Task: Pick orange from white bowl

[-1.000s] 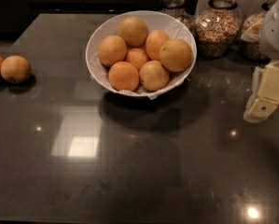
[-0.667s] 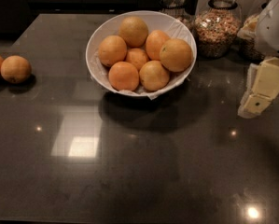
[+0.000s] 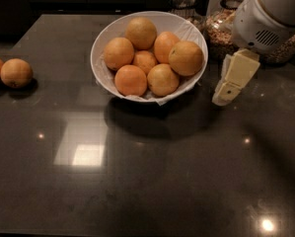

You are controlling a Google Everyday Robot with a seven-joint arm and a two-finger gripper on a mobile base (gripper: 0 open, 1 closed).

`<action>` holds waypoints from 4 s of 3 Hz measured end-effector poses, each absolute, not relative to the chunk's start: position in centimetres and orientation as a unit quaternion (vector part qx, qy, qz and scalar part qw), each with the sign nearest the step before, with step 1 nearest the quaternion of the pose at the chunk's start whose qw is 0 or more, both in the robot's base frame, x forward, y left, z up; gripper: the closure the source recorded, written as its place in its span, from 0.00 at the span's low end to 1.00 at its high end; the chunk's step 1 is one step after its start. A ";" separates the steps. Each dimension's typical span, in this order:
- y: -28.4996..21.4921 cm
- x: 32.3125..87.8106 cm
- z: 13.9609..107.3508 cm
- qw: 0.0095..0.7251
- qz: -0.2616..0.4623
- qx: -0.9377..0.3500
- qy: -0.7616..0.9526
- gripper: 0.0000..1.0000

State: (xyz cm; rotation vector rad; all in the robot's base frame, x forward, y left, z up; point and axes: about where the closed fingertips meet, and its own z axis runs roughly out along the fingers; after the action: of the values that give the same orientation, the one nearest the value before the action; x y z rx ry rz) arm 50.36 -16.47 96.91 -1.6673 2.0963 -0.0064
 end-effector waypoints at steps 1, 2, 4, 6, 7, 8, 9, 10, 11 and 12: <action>-13.7 52.1 96.9 0.255 0.023 -0.609 0.750 0.00; -13.7 52.1 96.9 0.255 0.023 -0.609 0.750 0.00; -12.2 55.7 96.7 0.313 0.023 -0.576 0.755 0.00; -11.5 57.8 96.2 0.333 0.020 -0.556 0.761 0.00; -11.5 58.4 95.7 0.333 0.017 -0.554 0.763 0.08; -11.5 58.6 95.1 0.327 0.020 -0.555 0.765 0.13; -11.4 59.1 93.9 0.318 0.024 -0.557 0.767 0.12; -11.6 59.6 92.6 0.308 0.028 -0.553 0.774 0.14; -11.5 60.0 92.1 0.304 0.030 -0.552 0.776 0.24; -11.5 60.0 92.1 0.304 0.030 -0.552 0.776 0.43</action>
Offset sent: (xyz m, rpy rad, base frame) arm 0.0149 0.0235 -0.0004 0.0561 -0.0104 0.0259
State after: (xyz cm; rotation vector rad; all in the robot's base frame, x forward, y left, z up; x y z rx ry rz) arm 59.98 -11.47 92.06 -1.4617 2.0551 0.0790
